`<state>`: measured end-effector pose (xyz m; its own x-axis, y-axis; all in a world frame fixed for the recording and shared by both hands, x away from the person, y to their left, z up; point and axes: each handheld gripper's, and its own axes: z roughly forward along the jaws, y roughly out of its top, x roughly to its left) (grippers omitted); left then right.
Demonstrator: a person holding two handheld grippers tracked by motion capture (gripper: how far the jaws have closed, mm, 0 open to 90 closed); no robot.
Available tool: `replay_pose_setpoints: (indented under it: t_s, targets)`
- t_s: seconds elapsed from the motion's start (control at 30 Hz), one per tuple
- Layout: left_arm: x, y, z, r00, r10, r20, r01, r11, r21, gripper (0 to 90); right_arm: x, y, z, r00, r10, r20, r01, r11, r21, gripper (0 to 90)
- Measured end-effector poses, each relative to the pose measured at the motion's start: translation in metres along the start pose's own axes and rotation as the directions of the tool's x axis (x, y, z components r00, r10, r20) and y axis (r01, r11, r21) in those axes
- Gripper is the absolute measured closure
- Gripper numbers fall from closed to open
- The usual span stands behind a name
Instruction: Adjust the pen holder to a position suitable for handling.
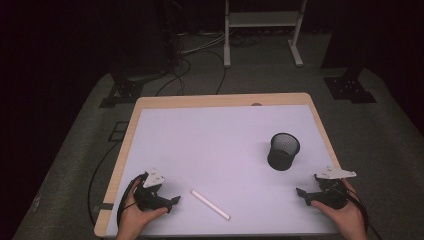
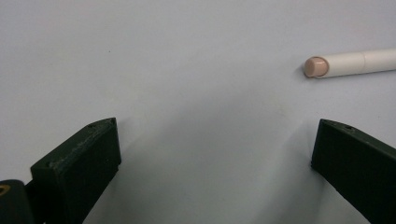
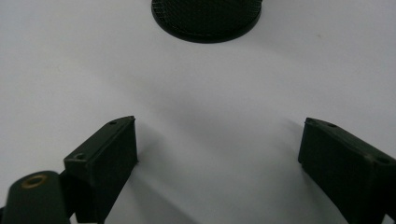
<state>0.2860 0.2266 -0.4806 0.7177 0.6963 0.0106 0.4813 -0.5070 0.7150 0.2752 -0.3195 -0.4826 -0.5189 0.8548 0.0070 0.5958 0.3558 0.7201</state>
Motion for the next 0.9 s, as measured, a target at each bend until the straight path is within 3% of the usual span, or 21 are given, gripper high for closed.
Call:
replay_pose_setpoints:
  t_s: [0.3, 0.53, 0.9]
  targets:
    - [0.000, 0.000, 0.000, 1.0000, 0.003, -0.001, -0.003, 1.0000, 0.001, 0.2, -0.001, 0.000, -0.002, 0.9998, 0.019, 0.009, -0.019, 1.000, -0.008, 16.1]
    - [0.000, 0.000, 0.000, 1.0000, 0.001, 0.000, -0.001, 1.0000, 0.000, 0.3, -0.003, 0.002, -0.008, 0.9983, 0.052, 0.026, -0.052, 0.998, -0.022, 28.1]
    - [0.000, 0.000, 0.000, 1.0000, -0.001, 0.001, 0.001, 1.0000, -0.001, 0.3, -0.005, 0.020, -0.027, 0.9976, 0.058, 0.037, -0.057, 0.997, -0.046, 34.3]
